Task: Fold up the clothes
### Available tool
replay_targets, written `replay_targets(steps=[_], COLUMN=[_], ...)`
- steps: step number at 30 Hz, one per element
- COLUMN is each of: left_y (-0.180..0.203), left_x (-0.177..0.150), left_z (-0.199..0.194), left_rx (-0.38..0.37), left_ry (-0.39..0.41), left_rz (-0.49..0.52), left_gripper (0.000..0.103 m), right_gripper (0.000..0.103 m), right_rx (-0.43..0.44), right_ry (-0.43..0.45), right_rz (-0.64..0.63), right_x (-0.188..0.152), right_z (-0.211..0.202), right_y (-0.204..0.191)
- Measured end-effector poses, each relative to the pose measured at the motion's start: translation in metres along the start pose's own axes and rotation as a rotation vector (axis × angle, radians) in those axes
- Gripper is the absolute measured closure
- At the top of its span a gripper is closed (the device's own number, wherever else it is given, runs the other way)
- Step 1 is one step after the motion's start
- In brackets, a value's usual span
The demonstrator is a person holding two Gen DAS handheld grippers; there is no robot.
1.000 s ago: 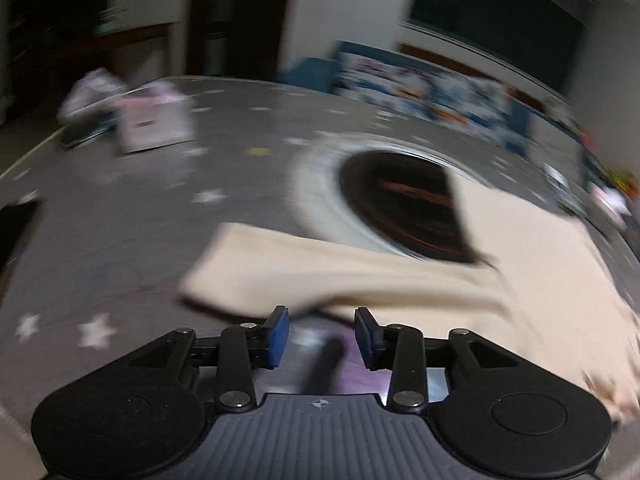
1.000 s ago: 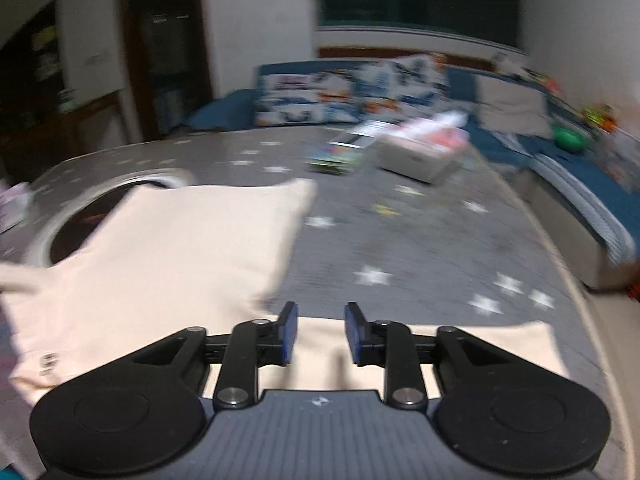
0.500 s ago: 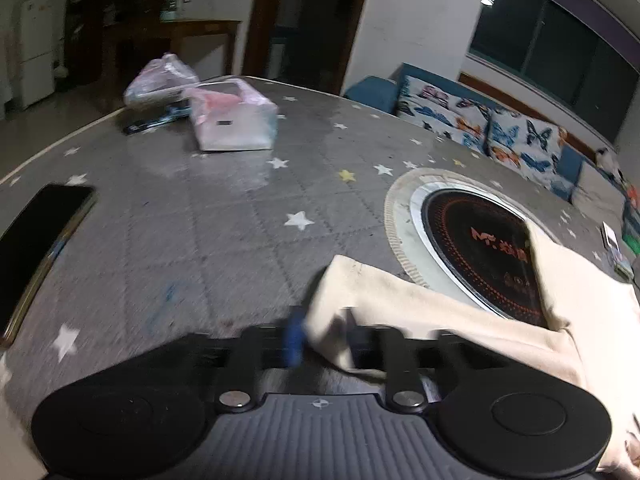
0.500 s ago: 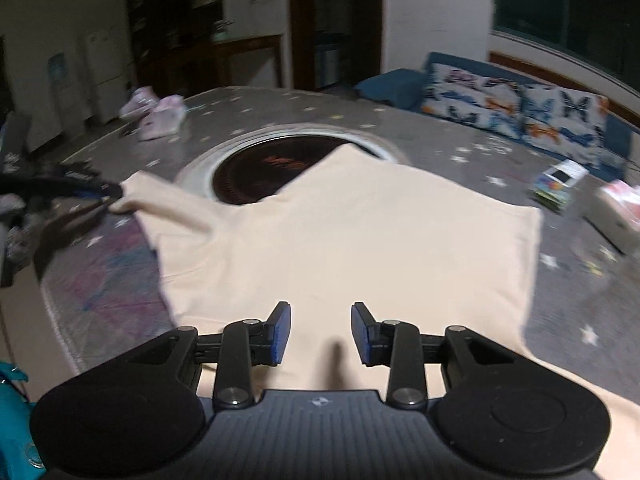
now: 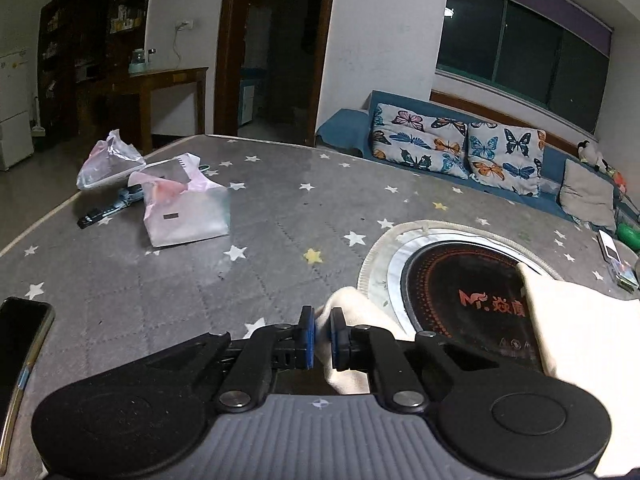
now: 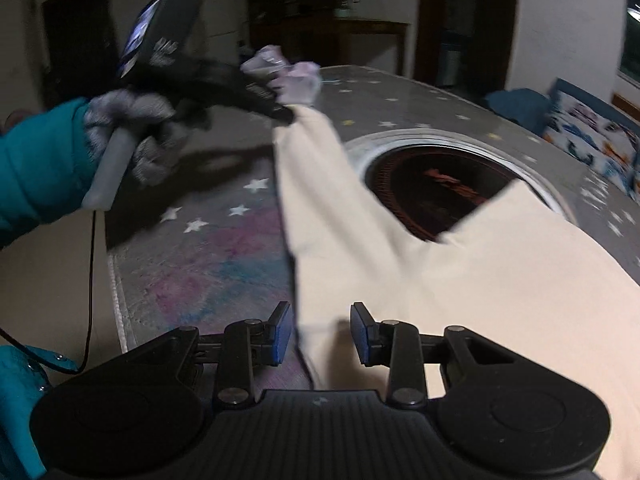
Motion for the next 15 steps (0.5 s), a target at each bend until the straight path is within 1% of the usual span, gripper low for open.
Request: replay_targets(steps=[3,4,9,11,14,15], left_y=[-0.003,-0.006,-0.022,-0.026,-0.028,-0.029], left_x=[0.004,0.003,-0.001,-0.007,-0.016,-0.018], left_z=[0.001,0.002,0.006,0.006,0.001,-0.001], left_rx=[0.006,0.013,0.047,0.042,0.022,0.02], left_ry=[0.01,0.006,-0.016,-0.037,-0.063,-0.064], left_rz=[-0.009,-0.019,-0.068,-0.086,-0.112,-0.118], left_gripper=[0.095,0.096,0.096,0.095,0.092,0.089], right_gripper=[0.074,0.074,0.074,0.074,0.074,0.074], right_rx=[0.033,0.038,0.05,0.055,0.063,0.063], right_ry=[-0.023,-0.021,0.008,0.019,0.037,0.037], right_rz=[0.005,0.008,0.023,0.03,0.039,0.042], right_x=[-0.003,-0.003,0.0,0.002,0.004,0.004], right_z=[0.011,0.01,0.0,-0.004,-0.01,-0.01], right_y=[-0.005,-0.005,-0.004,-0.004,-0.003,-0.003])
Point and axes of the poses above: each gripper's, at about its wrist camera, not at the fingertips, and z roughly the way its jaws point, y to its right, x to its top, the point moved 10 cm from there along z, roughly the way its jaws point, and after that the axes turned 4 degrees about z, right-handed, at the moved point
